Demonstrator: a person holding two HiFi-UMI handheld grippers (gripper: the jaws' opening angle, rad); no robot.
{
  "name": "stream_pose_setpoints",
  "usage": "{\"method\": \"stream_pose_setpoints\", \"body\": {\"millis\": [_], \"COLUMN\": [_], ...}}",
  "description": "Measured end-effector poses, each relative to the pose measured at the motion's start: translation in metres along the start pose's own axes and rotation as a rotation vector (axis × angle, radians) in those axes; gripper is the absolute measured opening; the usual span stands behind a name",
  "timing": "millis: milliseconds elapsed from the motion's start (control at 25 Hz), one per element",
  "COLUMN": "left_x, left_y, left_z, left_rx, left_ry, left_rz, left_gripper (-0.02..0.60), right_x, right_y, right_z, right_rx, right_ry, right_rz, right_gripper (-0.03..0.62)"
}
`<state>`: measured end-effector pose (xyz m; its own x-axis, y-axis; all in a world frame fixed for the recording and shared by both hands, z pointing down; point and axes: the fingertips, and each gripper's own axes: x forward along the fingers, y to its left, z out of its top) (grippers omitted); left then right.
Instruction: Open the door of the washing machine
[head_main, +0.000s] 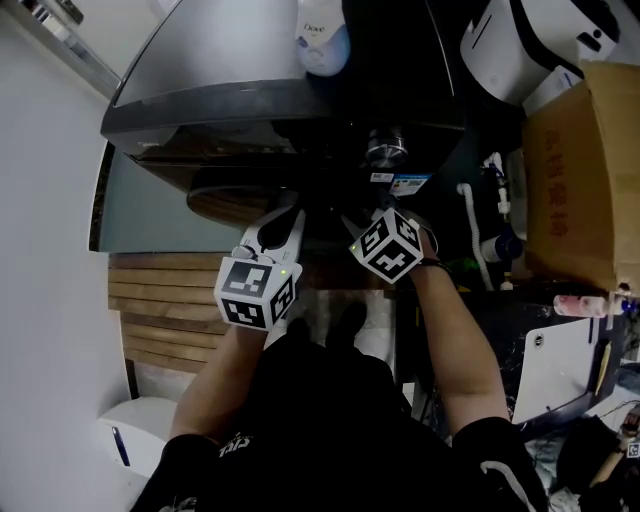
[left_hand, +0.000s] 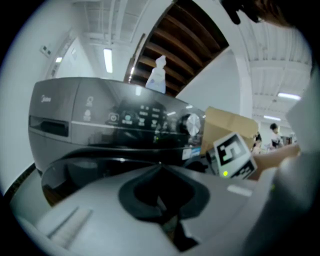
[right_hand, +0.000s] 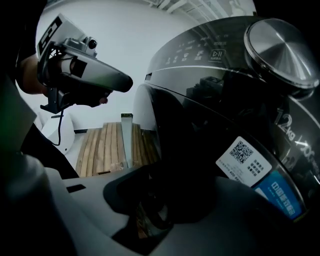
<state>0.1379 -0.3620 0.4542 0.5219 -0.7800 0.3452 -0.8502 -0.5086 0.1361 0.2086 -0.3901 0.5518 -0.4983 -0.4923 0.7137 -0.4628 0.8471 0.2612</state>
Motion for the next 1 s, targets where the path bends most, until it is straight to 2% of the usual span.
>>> {"method": "stream_pose_setpoints", "body": {"millis": [480, 1000], "left_x": [-0.04, -0.058], "left_y": [0.019, 0.034], "left_z": [-0.013, -0.022], "left_rx": [-0.058, -0.076], "left_ry": [0.009, 0.032], "left_rz": [-0.023, -0.045], "left_gripper": [0.009, 0.009], "right_x": [0.001, 0.001], "right_y": [0.003, 0.003], "right_z": [-0.003, -0.005], "right_rx": [0.093, 0.113], "right_ry": [0.076, 0.09], "right_rz": [-0.04, -0.057], "right_gripper": [0.138, 0.144]}}
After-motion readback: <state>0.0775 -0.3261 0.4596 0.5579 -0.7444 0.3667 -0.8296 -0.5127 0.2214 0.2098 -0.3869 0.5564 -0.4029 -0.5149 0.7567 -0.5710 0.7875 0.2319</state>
